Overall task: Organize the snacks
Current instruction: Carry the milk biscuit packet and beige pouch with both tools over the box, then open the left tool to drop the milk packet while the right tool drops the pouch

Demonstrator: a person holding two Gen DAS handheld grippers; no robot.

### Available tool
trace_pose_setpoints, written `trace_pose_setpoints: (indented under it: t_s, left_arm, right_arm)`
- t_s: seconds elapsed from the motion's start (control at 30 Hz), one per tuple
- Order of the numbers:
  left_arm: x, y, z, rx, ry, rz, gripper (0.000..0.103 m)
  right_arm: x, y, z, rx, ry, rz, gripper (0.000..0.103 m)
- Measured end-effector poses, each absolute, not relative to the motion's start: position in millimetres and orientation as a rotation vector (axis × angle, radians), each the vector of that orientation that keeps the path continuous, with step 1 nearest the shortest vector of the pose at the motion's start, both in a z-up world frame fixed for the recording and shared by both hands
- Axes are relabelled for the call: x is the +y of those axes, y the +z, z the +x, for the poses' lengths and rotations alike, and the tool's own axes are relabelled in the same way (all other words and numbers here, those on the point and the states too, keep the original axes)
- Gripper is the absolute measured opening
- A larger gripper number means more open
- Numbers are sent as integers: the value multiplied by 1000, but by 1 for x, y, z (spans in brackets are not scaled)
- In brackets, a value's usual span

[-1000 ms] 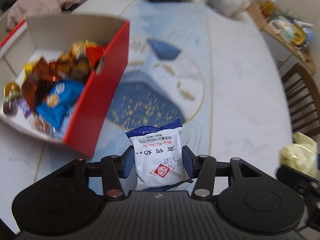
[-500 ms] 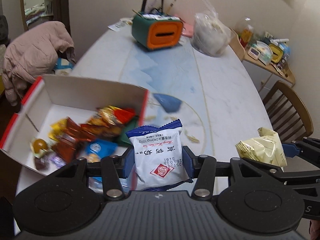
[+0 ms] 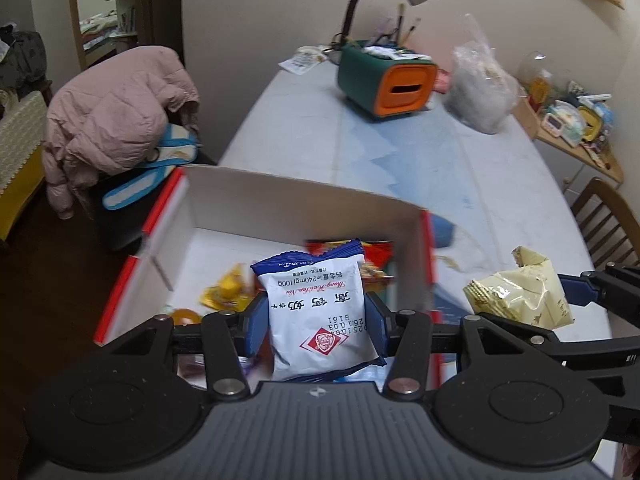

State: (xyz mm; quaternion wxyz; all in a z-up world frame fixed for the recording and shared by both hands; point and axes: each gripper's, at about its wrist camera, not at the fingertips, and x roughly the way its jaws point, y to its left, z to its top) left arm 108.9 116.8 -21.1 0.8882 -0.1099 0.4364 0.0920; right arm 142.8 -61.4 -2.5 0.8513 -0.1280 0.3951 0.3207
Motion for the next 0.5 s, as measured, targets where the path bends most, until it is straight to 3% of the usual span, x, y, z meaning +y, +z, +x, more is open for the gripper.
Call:
trace_pose_setpoints:
  t_s: [0.5]
  left_arm:
    - [201, -61, 144, 1007, 222, -173, 49]
  right_arm:
    - [26, -65, 159, 933, 653, -372, 60]
